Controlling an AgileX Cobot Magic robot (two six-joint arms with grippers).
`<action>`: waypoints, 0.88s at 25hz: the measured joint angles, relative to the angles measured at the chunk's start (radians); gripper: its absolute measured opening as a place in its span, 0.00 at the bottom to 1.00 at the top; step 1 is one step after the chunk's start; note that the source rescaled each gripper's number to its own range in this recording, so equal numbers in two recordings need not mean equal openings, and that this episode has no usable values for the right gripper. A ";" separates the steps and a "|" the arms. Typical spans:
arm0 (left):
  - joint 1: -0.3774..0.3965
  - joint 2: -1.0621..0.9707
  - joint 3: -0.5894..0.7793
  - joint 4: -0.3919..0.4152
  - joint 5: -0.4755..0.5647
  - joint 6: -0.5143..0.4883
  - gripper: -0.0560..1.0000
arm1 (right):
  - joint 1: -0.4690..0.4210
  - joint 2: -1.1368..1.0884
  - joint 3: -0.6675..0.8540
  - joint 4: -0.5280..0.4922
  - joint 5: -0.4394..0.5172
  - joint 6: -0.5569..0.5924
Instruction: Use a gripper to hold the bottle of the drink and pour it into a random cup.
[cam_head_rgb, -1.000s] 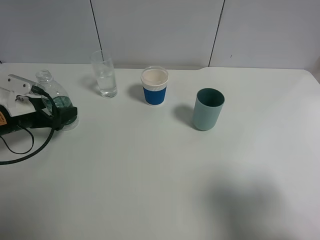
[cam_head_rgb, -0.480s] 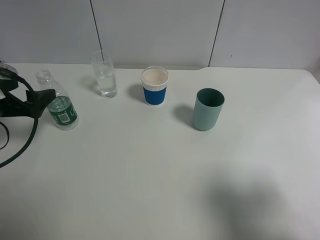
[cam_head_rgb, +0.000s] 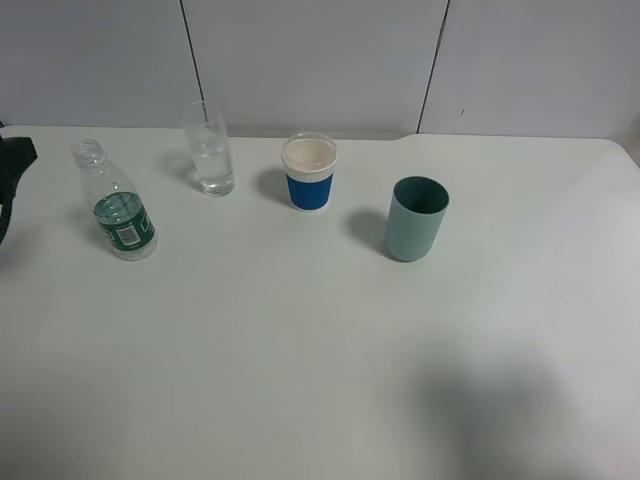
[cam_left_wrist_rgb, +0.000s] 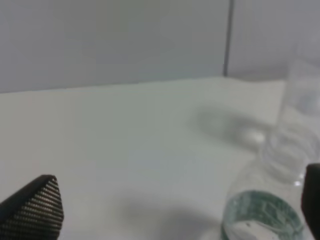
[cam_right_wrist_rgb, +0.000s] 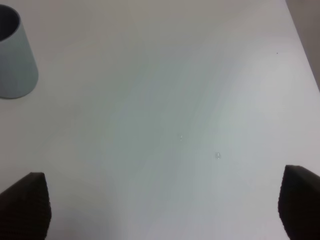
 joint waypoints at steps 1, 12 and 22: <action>0.000 -0.034 0.000 -0.008 0.036 -0.018 0.93 | 0.000 0.000 0.000 0.000 0.000 0.000; -0.036 -0.265 -0.247 -0.200 0.801 -0.021 0.93 | 0.000 0.000 0.000 0.000 0.000 0.000; -0.088 -0.347 -0.449 -0.579 1.246 0.479 0.93 | 0.000 0.000 0.000 0.000 0.000 0.000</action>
